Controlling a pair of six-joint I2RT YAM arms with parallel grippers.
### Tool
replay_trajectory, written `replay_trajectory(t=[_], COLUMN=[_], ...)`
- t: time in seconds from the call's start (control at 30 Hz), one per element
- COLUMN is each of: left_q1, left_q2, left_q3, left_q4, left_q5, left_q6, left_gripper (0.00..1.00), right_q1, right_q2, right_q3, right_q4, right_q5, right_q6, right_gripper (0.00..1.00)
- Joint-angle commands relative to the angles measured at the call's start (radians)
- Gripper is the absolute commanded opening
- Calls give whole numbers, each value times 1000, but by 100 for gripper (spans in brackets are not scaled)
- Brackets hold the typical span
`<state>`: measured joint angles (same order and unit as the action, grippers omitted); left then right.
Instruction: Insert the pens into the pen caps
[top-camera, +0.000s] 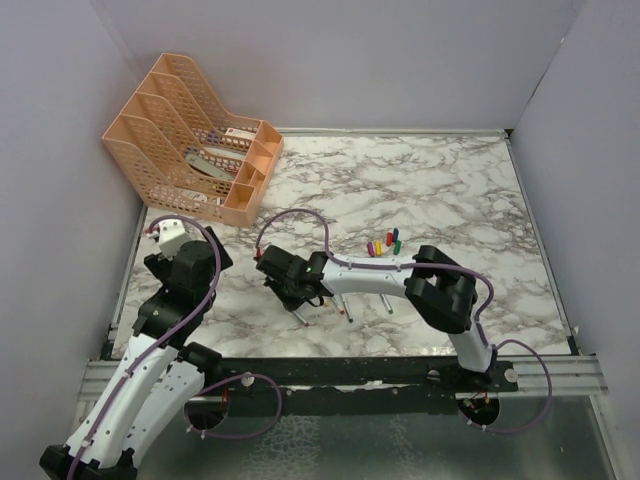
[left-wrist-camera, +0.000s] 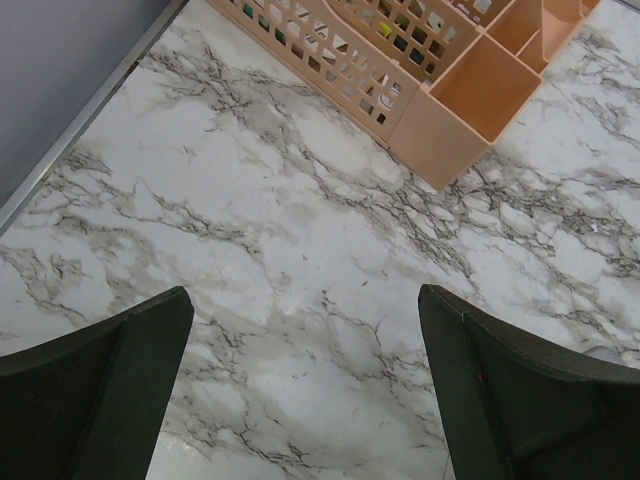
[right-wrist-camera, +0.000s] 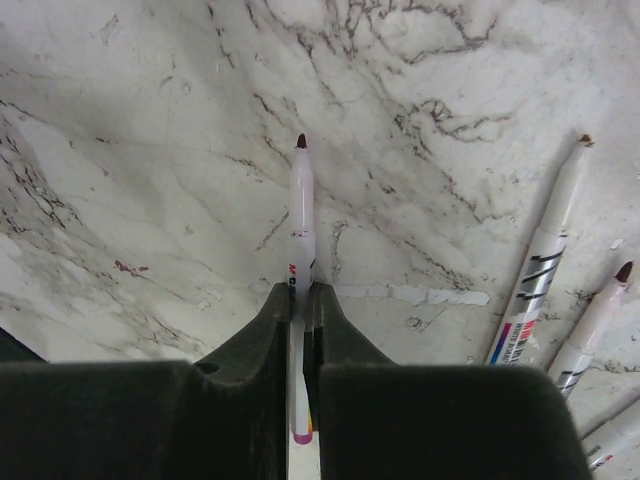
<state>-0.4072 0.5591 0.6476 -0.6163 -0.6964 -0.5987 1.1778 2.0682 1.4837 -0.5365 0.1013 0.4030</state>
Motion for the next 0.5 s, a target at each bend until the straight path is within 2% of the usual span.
replay_trajectory(t=[0.0,0.1,0.2,0.47], left_q1=[-2,-2,-2,-2], left_q2=[44,89,120,194], left_q3=[35,42,38,-39], left_q4=[27,76,160,474], left_q5=[5,44,121,457], left_q6=[65,104,140,241], left_gripper=[99,99,99,99], right_q1=[-61,-103,-122,-240], right_q2=[-99,-178,-254,-439], right_q3=[-15,-52,-94,-257], right_q4=[74,127,177,295], right_q5=[-59,-48,48,222], right_q6=[15,30,13,25], right_gripper=[1,1,1,1])
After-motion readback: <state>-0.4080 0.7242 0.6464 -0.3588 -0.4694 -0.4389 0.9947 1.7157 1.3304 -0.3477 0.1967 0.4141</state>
